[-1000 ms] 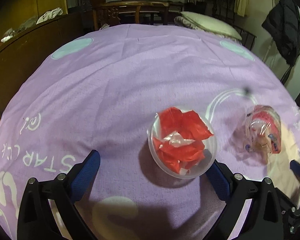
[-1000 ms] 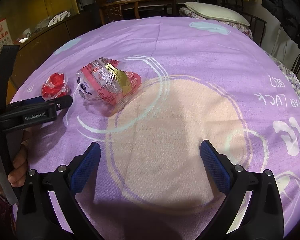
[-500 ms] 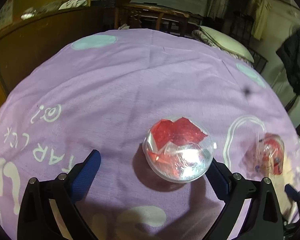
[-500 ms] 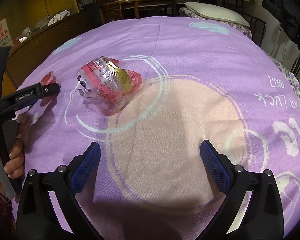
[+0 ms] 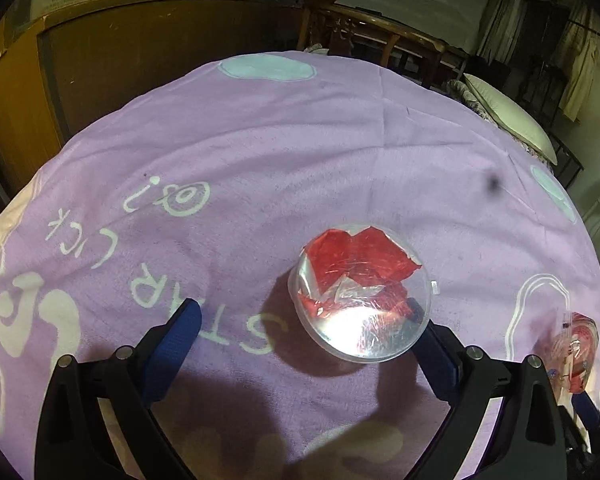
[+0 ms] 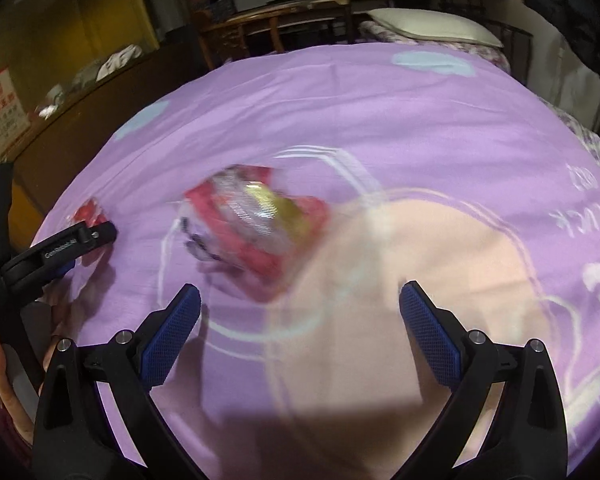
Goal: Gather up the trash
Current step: 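Grasp the red-filled clear cup with the left tool while the right tool grasps the clear wrapper, then carry the cup and wrapper over the red basket with both tools, then drop the cup into the red basket with the left tool while the right tool drops the wrapper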
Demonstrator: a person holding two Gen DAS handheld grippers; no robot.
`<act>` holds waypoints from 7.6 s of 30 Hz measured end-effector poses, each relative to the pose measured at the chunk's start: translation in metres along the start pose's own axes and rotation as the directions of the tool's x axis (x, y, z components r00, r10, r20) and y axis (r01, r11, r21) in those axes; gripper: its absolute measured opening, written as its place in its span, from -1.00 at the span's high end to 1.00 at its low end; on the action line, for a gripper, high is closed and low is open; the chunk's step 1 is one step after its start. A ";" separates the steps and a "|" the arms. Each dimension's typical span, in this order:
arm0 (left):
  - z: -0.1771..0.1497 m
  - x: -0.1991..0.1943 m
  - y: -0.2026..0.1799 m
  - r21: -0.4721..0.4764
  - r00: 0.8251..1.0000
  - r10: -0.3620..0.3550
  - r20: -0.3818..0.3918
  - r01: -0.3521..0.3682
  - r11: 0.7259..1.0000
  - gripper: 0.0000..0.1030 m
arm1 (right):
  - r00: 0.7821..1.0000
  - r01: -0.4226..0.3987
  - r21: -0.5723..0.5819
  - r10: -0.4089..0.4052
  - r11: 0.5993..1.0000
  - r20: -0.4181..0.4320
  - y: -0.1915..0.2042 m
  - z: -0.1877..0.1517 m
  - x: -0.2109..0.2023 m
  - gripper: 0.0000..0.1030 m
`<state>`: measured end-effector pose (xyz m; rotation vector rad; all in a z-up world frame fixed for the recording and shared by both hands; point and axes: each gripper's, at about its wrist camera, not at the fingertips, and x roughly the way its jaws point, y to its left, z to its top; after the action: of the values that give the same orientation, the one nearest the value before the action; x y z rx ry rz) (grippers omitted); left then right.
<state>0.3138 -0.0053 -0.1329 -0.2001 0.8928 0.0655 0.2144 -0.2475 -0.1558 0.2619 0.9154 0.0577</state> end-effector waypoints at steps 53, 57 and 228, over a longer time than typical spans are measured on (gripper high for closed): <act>-0.006 -0.004 -0.023 0.111 0.995 -0.095 0.023 0.091 0.990 -0.89 | 0.996 -0.037 0.190 0.021 0.981 0.090 -0.048 0.019 0.001 -0.75; 0.000 0.002 -0.017 0.070 0.993 -0.119 0.008 0.118 0.991 -0.89 | 0.997 -0.038 0.193 0.023 0.981 0.080 -0.048 0.025 0.005 -0.75; -0.265 -0.269 0.465 -0.179 0.878 0.472 -0.071 -0.477 0.860 -0.89 | 0.763 -0.633 -0.677 0.159 0.376 -0.626 0.474 -0.336 -0.057 -0.25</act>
<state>-0.1230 0.4042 -0.1534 -0.1549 0.9451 0.6154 -0.0568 0.2690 -0.1883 -0.5454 1.1670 1.1180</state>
